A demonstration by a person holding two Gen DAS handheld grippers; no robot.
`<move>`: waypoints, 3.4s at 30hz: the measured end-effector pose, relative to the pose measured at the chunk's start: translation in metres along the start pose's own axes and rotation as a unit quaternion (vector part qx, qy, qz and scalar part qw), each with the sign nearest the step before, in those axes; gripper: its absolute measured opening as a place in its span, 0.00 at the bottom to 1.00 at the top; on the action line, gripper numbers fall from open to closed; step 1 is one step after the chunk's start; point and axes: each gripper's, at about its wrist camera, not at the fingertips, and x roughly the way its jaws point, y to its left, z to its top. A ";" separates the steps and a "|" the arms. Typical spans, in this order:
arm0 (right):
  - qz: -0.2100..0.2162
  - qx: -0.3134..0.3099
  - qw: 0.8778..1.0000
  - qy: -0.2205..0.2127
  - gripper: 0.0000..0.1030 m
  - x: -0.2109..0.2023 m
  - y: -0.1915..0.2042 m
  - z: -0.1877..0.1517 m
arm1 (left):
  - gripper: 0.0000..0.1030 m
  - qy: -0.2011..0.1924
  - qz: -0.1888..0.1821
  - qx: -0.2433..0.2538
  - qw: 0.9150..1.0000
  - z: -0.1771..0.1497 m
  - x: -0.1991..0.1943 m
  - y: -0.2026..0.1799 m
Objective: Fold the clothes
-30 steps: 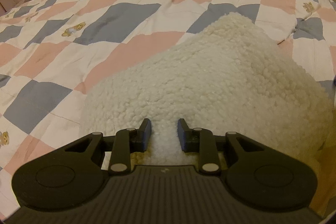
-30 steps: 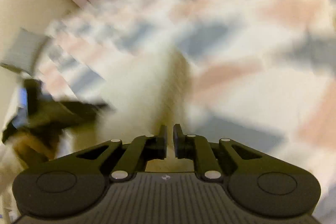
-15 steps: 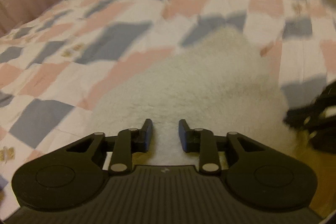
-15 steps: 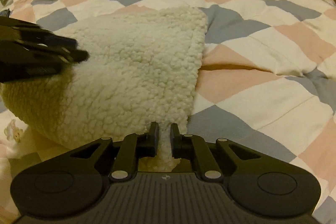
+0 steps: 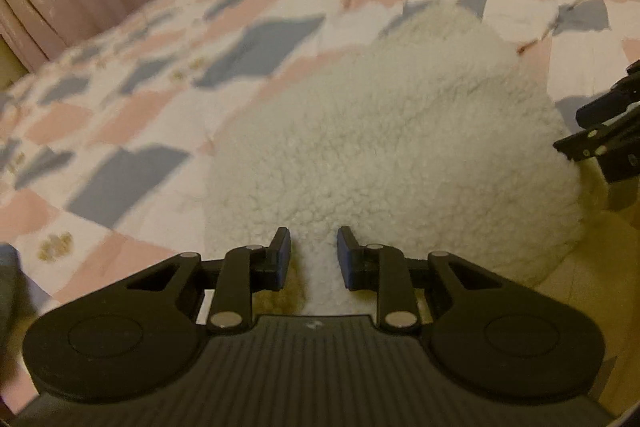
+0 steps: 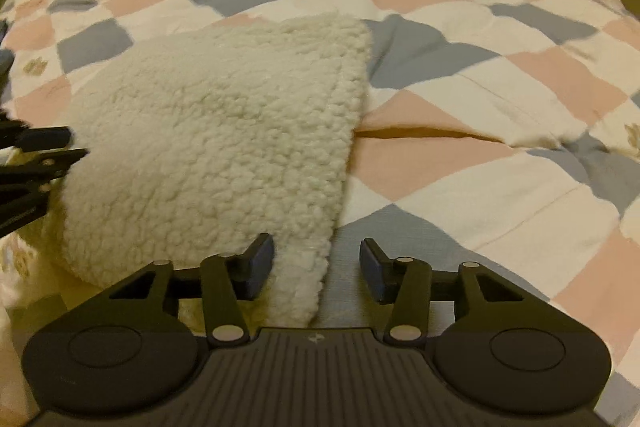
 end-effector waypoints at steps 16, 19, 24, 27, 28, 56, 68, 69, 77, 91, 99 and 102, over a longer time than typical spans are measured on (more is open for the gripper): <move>0.009 -0.054 0.997 -0.058 0.38 -0.013 0.044 -0.010 | 0.22 0.046 -0.009 -0.064 0.997 -0.035 -0.001 0.011; 0.015 -0.044 0.998 -0.049 0.38 -0.011 0.041 -0.005 | 0.22 0.043 -0.008 -0.066 0.997 -0.033 -0.006 0.012; 0.011 -0.045 0.997 -0.065 0.39 -0.020 0.043 -0.003 | 0.19 0.022 -0.006 -0.076 0.997 -0.022 -0.022 0.015; 0.019 -0.034 0.995 -0.091 0.39 -0.038 0.043 0.000 | 0.19 -0.006 -0.018 -0.092 0.996 -0.009 -0.038 0.019; 0.020 -0.035 0.995 -0.097 0.39 -0.042 0.044 0.000 | 0.19 -0.010 -0.025 -0.098 0.995 -0.006 -0.037 0.019; 0.034 -0.026 0.998 -0.052 0.40 -0.016 0.034 0.002 | 0.19 0.045 -0.043 -0.130 0.990 0.005 -0.005 0.019; 0.036 0.010 0.993 -0.112 0.40 -0.012 0.012 0.063 | 0.19 0.009 -0.044 -0.144 0.989 0.047 0.022 0.054; 0.033 0.005 0.995 -0.095 0.40 -0.001 0.012 0.064 | 0.19 0.018 -0.043 -0.148 0.988 0.045 0.032 0.056; 0.020 -0.020 0.999 -0.018 0.39 0.054 0.014 0.054 | 0.22 0.043 -0.029 -0.118 0.992 0.023 0.070 0.037; 0.018 0.021 0.993 -0.111 0.39 0.008 0.004 0.077 | 0.21 -0.014 -0.022 -0.167 0.986 0.034 0.032 0.065; 0.006 -0.014 0.999 -0.040 0.34 0.060 0.001 0.095 | 0.22 0.050 -0.021 -0.162 0.985 0.019 0.065 0.065; 0.012 0.006 0.998 -0.053 0.35 0.039 0.000 0.093 | 0.22 0.054 -0.017 -0.179 0.982 0.024 0.054 0.070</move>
